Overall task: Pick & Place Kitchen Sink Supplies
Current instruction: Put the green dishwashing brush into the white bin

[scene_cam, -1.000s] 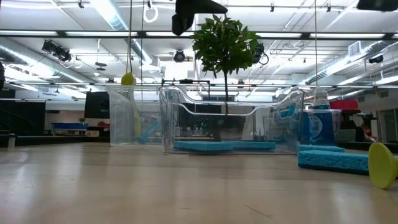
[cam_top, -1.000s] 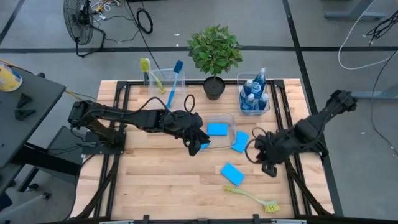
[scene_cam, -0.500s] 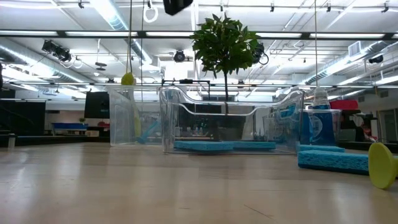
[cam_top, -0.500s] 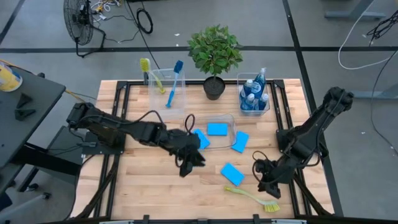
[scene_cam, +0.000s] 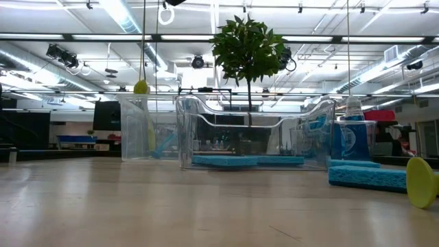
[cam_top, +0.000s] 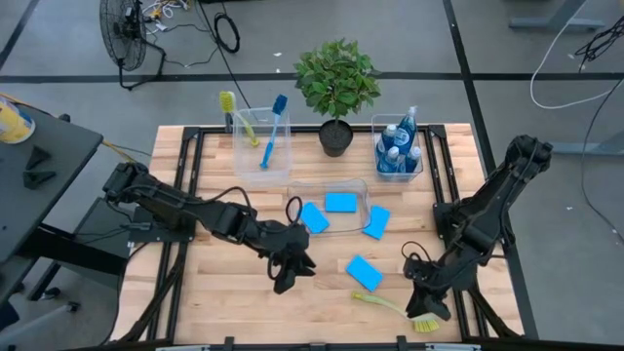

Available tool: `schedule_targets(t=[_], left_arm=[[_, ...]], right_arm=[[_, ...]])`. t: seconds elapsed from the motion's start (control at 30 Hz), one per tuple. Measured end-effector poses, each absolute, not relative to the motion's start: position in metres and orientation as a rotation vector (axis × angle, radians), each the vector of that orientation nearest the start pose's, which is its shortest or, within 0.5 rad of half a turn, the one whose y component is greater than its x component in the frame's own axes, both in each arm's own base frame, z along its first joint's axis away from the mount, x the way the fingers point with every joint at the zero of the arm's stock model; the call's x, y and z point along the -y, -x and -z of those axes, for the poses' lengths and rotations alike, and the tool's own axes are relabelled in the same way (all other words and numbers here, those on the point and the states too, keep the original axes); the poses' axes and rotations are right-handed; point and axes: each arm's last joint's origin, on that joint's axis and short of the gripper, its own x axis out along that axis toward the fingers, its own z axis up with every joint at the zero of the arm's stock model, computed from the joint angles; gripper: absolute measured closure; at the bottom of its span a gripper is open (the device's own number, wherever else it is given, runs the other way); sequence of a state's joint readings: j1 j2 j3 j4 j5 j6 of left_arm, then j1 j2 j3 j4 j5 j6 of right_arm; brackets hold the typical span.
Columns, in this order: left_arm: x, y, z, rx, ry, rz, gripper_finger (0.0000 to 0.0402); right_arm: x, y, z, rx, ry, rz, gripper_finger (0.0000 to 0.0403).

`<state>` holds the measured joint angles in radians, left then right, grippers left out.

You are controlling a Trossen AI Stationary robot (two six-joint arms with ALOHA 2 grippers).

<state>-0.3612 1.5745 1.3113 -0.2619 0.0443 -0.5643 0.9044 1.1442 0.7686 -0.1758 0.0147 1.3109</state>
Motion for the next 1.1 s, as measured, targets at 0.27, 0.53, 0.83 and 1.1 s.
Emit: schedule_targets(t=[0.27,0.53,0.83,1.1], left_arm=[[0.128,-0.333,-0.313,-0.621,0.456,0.228,0.0291],[0.128,-0.333,-0.313,-0.62,0.455,0.228,0.0291],[0.128,-0.333,-0.313,-0.62,0.456,0.228,0.0291],[0.128,-0.333,-0.313,-0.62,0.456,0.229,0.0291]], right_arm=[[-0.203,-0.15,-0.284,-0.867,-0.999,-0.392,0.0305],[-0.237,-0.169,-0.283,-0.943,-0.917,-0.376,0.032],[-0.261,-0.184,-0.235,-1.129,-0.819,-0.258,0.0349],[-0.253,-0.18,-0.211,-1.281,-0.682,-0.1,0.0358]])
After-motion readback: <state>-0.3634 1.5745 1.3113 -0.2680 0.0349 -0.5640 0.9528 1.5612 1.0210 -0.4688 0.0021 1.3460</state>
